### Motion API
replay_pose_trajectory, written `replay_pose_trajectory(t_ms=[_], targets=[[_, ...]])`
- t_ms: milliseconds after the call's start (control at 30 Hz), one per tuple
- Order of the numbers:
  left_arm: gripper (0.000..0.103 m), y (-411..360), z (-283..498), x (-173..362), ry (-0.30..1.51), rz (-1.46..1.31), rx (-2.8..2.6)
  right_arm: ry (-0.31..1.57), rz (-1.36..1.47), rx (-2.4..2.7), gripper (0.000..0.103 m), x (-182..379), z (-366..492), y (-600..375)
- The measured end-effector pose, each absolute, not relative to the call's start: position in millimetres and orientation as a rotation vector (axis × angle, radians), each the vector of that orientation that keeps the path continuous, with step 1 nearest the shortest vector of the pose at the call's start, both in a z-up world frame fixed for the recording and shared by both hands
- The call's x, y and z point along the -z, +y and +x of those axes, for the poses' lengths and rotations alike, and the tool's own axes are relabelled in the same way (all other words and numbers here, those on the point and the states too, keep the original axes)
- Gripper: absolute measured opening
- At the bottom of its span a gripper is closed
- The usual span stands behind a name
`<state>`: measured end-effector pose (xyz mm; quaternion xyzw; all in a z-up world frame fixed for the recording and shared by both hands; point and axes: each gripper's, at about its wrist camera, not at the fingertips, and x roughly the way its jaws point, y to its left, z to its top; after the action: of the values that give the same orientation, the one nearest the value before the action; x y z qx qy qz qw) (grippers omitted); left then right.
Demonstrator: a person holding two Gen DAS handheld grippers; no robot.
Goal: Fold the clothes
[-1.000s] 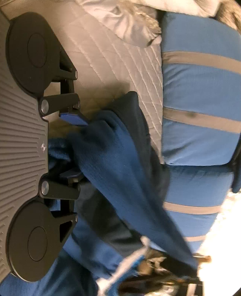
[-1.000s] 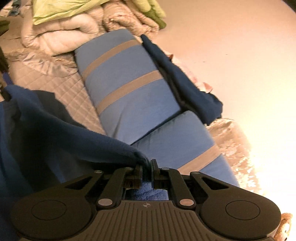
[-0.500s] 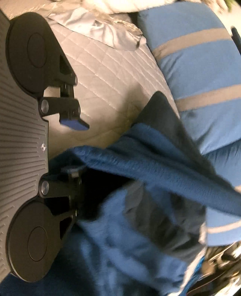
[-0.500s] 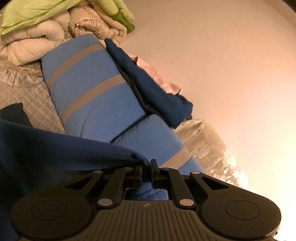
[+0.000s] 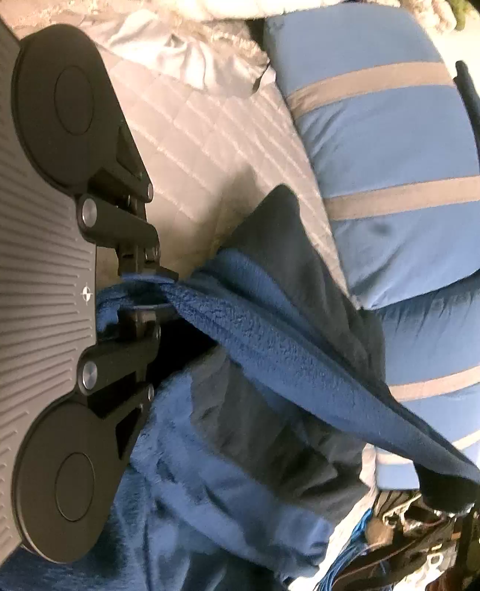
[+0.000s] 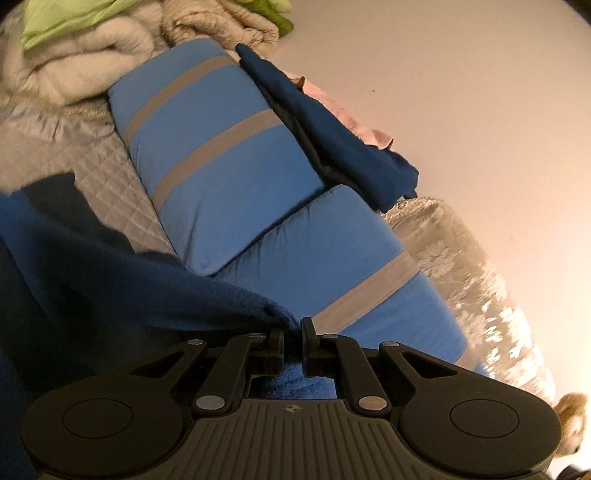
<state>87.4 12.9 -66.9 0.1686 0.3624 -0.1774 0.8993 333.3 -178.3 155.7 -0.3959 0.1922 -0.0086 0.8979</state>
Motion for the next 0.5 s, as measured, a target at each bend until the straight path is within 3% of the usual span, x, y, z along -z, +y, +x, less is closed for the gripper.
replay_pose_trajectory(t_ms=[133,267,333,367,433,500], targets=[[0.009,13.6,85.8,64.1,0.754,0.369,0.341,0.334,-0.987,0.009,0.011,-127.6,291.5,-171.5],[0.012,24.5,79.9,62.5,0.765,0.332,0.361,0.555,-1.104,-0.205,0.015,-63.5,236.0,-170.8],[0.013,32.8,76.3,56.8,0.766,0.282,0.364,0.673,-1.11,-0.285,0.032,-37.2,213.9,-176.2],[0.018,36.5,74.5,53.0,0.768,0.262,0.359,0.711,-1.092,-0.305,0.038,-30.0,205.7,-179.9],[0.027,41.5,70.1,44.3,0.764,0.238,0.346,0.752,-1.003,-0.315,0.06,-27.0,196.5,-189.1],[0.04,44.9,64.0,35.5,0.748,0.22,0.331,0.765,-0.895,-0.301,0.061,-30.8,193.9,-198.7]])
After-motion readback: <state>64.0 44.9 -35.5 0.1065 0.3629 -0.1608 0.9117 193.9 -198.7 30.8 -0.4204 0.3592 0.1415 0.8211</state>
